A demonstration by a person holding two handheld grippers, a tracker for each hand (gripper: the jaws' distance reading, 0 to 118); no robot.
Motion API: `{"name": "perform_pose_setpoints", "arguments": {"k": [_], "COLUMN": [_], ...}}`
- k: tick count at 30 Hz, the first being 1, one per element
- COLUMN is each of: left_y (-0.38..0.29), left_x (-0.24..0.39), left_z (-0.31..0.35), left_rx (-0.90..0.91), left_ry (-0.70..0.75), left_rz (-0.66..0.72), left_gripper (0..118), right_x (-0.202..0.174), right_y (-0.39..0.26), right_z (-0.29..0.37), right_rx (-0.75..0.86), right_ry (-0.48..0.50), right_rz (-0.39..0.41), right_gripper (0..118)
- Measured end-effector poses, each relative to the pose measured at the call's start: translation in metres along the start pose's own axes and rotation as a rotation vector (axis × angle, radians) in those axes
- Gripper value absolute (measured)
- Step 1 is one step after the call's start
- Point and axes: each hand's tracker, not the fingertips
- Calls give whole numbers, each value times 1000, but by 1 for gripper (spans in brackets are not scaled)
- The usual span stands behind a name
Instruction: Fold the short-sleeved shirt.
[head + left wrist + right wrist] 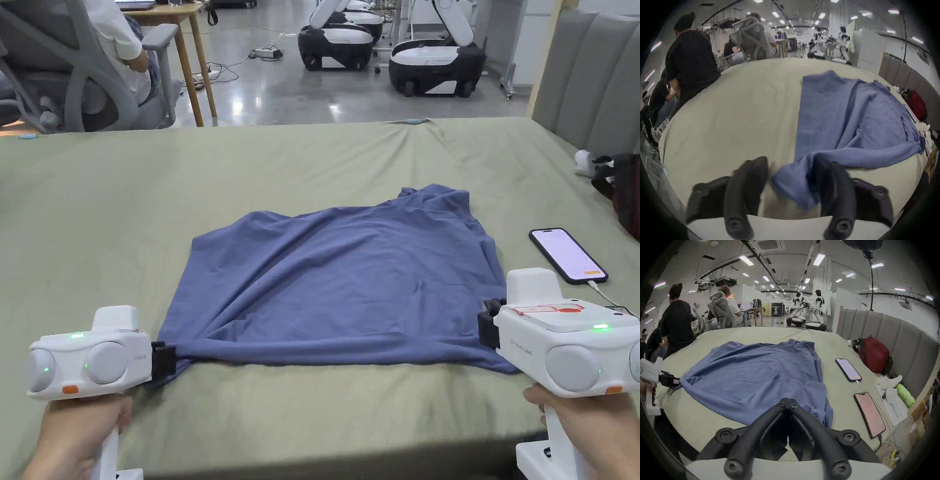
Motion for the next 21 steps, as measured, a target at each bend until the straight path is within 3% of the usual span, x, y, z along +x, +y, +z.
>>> {"name": "perform_pose_setpoints", "arguments": {"k": [1,2,3,4,5,6,7,8,9,10,14,16,17,18,19,21], "left_y": [-1,-1,0,1,3,4,5,5,6,7,10,10,10,9,8,7], "left_x": [1,0,0,0,0,-1,-2,-2,-2,-2,0,0,0,-1,-1,-1], "left_z": [2,6,9,9,10,12,14,17,19,20,20,19,19,18,18,20], "left_rx": [21,57,74,77,73,77,87,90,94,100,115,115,114,112,107,103], "left_ry": [-3,-17,-43,-28,-32,-45,-64,-59,-61,-65,-58,-57,-60,-64,-69,-68], "left_rz": [7,19,13,9,9,9,14,22,28,30,4,2,5,8,9,1], "left_gripper": [35,12,1,1,1,1,1,1,1,1,1,1,1,1,1,1], "right_x": [1,3,5,9,12,14,18,22,25,30,42,48,50,52,54,56], "right_y": [0,-1,-2,-2,-1,-1,0,1,1,-2,2,-5,-11,-14,-12,-6], "right_z": [-2,-4,-6,-9,-12,-14,-16,-20,-25,-25,-48,-59,-67,-70,-67,-52], "right_rx": [-14,-25,-33,-45,-56,-66,-82,-109,-140,-126,-285,-361,-395,-413,-370,-289], "right_ry": [-6,-11,-15,-13,-16,-23,-47,-54,-62,-61,-86,-63,-37,21,50,26], "right_rz": [2,1,-3,-12,-22,-33,-51,-56,-58,-60,-50,-34,-32,-27,-50,-16], "right_gripper": [0,0,0,1,11,38,91,118,115,101,74,36,26,26,9,8]}}
